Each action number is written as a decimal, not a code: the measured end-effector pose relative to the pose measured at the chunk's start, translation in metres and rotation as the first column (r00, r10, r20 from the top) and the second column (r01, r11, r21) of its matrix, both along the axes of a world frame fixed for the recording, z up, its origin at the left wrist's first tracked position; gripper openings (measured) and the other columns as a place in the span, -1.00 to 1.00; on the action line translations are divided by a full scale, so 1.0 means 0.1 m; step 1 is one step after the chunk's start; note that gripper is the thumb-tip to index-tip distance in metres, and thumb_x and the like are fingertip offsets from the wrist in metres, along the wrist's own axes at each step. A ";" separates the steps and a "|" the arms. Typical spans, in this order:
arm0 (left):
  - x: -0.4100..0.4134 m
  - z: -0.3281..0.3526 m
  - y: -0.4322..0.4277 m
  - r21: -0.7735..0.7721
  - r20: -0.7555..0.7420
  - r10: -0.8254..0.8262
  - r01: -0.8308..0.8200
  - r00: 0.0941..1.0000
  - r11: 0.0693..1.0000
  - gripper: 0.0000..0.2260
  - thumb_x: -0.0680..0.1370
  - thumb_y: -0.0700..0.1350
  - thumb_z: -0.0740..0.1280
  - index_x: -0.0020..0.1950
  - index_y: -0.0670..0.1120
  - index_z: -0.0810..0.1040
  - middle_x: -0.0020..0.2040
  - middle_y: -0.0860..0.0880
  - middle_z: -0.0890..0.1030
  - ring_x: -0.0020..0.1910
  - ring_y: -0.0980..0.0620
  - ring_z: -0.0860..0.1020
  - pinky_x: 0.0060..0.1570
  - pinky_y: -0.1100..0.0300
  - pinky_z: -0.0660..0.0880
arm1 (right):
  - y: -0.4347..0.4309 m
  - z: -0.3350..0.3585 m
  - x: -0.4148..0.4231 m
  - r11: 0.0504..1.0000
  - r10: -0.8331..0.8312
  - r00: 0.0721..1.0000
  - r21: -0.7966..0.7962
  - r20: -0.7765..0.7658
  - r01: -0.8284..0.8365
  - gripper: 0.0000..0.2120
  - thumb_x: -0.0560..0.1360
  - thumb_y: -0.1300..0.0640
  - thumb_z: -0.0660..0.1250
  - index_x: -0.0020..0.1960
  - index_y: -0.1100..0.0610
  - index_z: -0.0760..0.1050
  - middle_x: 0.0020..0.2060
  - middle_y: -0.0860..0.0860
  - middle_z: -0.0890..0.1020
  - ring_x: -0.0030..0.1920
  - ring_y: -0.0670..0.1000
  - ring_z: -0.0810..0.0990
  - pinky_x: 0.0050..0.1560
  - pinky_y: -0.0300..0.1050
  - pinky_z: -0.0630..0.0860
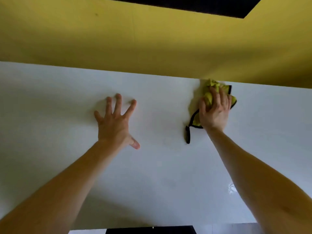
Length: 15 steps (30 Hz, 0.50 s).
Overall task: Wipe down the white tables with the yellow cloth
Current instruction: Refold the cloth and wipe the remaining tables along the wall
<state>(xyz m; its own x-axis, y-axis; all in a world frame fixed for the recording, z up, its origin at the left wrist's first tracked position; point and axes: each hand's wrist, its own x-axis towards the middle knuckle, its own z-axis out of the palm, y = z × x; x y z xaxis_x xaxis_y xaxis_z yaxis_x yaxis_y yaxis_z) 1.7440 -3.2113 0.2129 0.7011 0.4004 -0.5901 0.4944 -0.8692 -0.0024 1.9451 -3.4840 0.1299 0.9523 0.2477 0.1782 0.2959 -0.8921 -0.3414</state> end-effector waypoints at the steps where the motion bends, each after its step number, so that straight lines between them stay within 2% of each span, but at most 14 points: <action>1: 0.00 0.00 -0.01 0.005 0.003 -0.002 0.002 1.000 1.000 0.55 0.06 0.49 0.68 0.70 0.30 -0.36 0.73 -0.08 -0.40 0.75 -0.28 -0.29 0.58 -0.52 0.13 | 0.08 -0.04 0.02 0.962 -0.273 0.961 0.014 0.036 0.272 -0.44 0.58 -0.08 0.34 0.54 0.10 0.53 0.54 0.22 0.51 0.59 0.25 0.43 0.64 0.36 0.20; 2: 0.01 0.01 -0.02 0.007 0.002 -0.005 0.005 1.000 1.000 0.55 0.07 0.49 0.68 0.70 0.30 -0.36 0.73 -0.09 -0.39 0.75 -0.28 -0.29 0.58 -0.52 0.15 | 0.27 -0.07 -0.03 0.903 -0.430 0.901 0.025 0.057 0.430 -0.42 0.56 -0.09 0.34 0.52 0.12 0.54 0.53 0.24 0.51 0.56 0.28 0.45 0.61 0.39 0.24; 3: 0.02 0.01 -0.03 0.010 -0.002 -0.009 0.009 1.000 1.000 0.55 0.07 0.48 0.69 0.70 0.29 -0.36 0.73 -0.10 -0.38 0.74 -0.29 -0.28 0.58 -0.52 0.16 | 0.54 -0.07 -0.13 0.887 -0.461 0.885 0.027 0.063 0.460 -0.41 0.55 -0.10 0.34 0.52 0.14 0.55 0.53 0.26 0.50 0.56 0.30 0.46 0.61 0.40 0.24; 4: 0.03 0.01 -0.05 0.017 -0.008 -0.011 0.011 1.000 1.000 0.55 0.07 0.48 0.69 0.70 0.29 -0.36 0.73 -0.10 -0.38 0.74 -0.30 -0.27 0.57 -0.52 0.17 | 0.83 -0.02 -0.25 0.934 -0.356 0.933 0.009 0.056 0.356 -0.40 0.56 -0.11 0.34 0.53 0.14 0.53 0.55 0.27 0.49 0.57 0.30 0.43 0.64 0.38 0.20; 5: 0.04 0.01 -0.06 0.024 -0.014 -0.012 0.013 1.000 1.000 0.54 0.07 0.48 0.69 0.70 0.28 -0.35 0.73 -0.11 -0.37 0.74 -0.31 -0.27 0.57 -0.52 0.18 | 1.11 0.03 -0.38 0.989 -0.147 0.989 -0.012 0.031 0.147 -0.41 0.59 -0.12 0.33 0.55 0.12 0.51 0.57 0.25 0.46 0.59 0.28 0.39 0.68 0.33 0.13; 6: 0.05 0.01 -0.07 0.028 -0.019 -0.013 0.014 1.000 1.000 0.54 0.06 0.48 0.69 0.70 0.28 -0.35 0.73 -0.11 -0.38 0.74 -0.30 -0.26 0.57 -0.52 0.18 | 1.33 0.06 -0.49 0.996 0.090 0.996 -0.018 0.006 -0.090 -0.42 0.61 -0.13 0.32 0.57 0.09 0.49 0.59 0.24 0.43 0.62 0.27 0.36 0.70 0.30 0.08; 8: 0.06 0.02 -0.08 0.035 -0.019 -0.014 0.015 1.000 0.999 0.54 0.06 0.50 0.67 0.69 0.29 -0.36 0.73 -0.10 -0.38 0.74 -0.30 -0.27 0.57 -0.51 0.18 | 1.53 0.12 -0.52 0.897 0.442 0.897 0.008 -0.020 -0.441 -0.45 0.65 -0.14 0.31 0.57 0.06 0.50 0.60 0.21 0.43 0.64 0.25 0.34 0.70 0.28 0.07; 10: 0.04 0.02 -0.06 0.038 -0.010 -0.015 0.015 1.000 0.999 0.54 0.06 0.53 0.65 0.69 0.29 -0.38 0.73 -0.10 -0.38 0.75 -0.30 -0.26 0.57 -0.51 0.18 | 1.34 0.11 -0.34 0.804 0.595 0.802 0.051 -0.056 -0.593 -0.49 0.67 -0.14 0.33 0.55 0.06 0.52 0.60 0.17 0.45 0.64 0.22 0.35 0.70 0.26 0.10; 11: 0.04 0.03 -0.05 0.030 -0.010 -0.016 0.017 1.000 0.999 0.55 0.05 0.53 0.65 0.68 0.29 -0.39 0.73 -0.10 -0.38 0.75 -0.30 -0.26 0.57 -0.51 0.17 | 1.12 0.11 -0.21 0.795 0.607 0.791 0.038 -0.075 -0.606 -0.49 0.67 -0.13 0.35 0.54 0.06 0.52 0.59 0.16 0.46 0.64 0.22 0.36 0.71 0.25 0.11; 12: 0.03 0.03 -0.03 0.020 -0.010 -0.017 0.018 1.000 1.000 0.56 0.05 0.53 0.65 0.68 0.29 -0.40 0.73 -0.10 -0.38 0.75 -0.30 -0.27 0.57 -0.52 0.16 | 0.83 0.10 -0.07 0.826 0.563 0.823 0.020 -0.078 -0.563 -0.49 0.66 -0.12 0.36 0.54 0.06 0.52 0.58 0.16 0.47 0.63 0.22 0.36 0.70 0.25 0.12; 13: 0.02 0.03 -0.03 0.012 -0.009 -0.016 0.016 1.000 1.000 0.57 0.04 0.52 0.66 0.68 0.29 -0.41 0.73 -0.11 -0.39 0.74 -0.30 -0.27 0.57 -0.53 0.15 | 0.50 0.07 0.07 0.895 0.446 0.893 0.008 -0.064 -0.447 -0.48 0.64 -0.11 0.36 0.54 0.06 0.52 0.57 0.17 0.48 0.62 0.22 0.37 0.69 0.25 0.13; 15: 0.01 0.04 -0.04 0.004 -0.009 -0.007 0.007 1.000 1.000 0.57 0.04 0.51 0.67 0.68 0.29 -0.41 0.73 -0.12 -0.40 0.74 -0.32 -0.28 0.57 -0.55 0.14 | -0.06 0.05 0.26 0.998 0.060 0.997 0.002 -0.052 -0.060 -0.45 0.61 -0.12 0.32 0.54 0.08 0.51 0.54 0.21 0.49 0.59 0.25 0.39 0.66 0.31 0.17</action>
